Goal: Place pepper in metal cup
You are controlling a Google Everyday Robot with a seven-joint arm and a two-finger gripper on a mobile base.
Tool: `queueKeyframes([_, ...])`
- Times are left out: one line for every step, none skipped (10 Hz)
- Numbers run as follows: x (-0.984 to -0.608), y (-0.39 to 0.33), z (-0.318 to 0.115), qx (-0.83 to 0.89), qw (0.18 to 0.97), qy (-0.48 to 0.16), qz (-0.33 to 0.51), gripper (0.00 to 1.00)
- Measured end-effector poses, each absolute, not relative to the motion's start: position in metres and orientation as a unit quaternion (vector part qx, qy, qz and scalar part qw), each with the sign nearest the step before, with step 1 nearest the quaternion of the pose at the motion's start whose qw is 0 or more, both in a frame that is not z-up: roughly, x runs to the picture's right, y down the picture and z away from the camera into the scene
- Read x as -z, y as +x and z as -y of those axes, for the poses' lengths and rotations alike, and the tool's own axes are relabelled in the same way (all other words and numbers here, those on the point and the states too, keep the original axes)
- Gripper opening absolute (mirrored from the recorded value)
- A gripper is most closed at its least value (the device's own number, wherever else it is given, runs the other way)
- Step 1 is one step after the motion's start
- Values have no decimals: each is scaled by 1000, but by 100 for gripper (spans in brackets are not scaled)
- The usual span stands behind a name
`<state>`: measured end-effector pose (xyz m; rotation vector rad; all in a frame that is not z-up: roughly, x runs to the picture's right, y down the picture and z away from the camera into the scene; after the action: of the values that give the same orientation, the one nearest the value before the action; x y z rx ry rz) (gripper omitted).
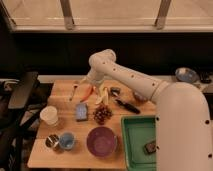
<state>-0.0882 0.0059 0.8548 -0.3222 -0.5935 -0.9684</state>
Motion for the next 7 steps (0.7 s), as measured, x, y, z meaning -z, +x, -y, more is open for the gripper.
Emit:
queueKeyframes([-859,-101,-8,463,826,-149,284,80])
queueKeyframes([-860,-105,-9,465,825,-148,287,80])
queueKeyframes([-862,-104,-10,466,824,-147,287,80])
queueKeyframes([-864,-106,-12,467,823,-147,289,80])
queueKeyframes([-866,-108,-14,467,822,-147,292,80])
queueKeyframes([-871,-111,-17,465,821,-147,297,80])
queueKeyframes([-877,-111,-19,463,821,-147,300,80])
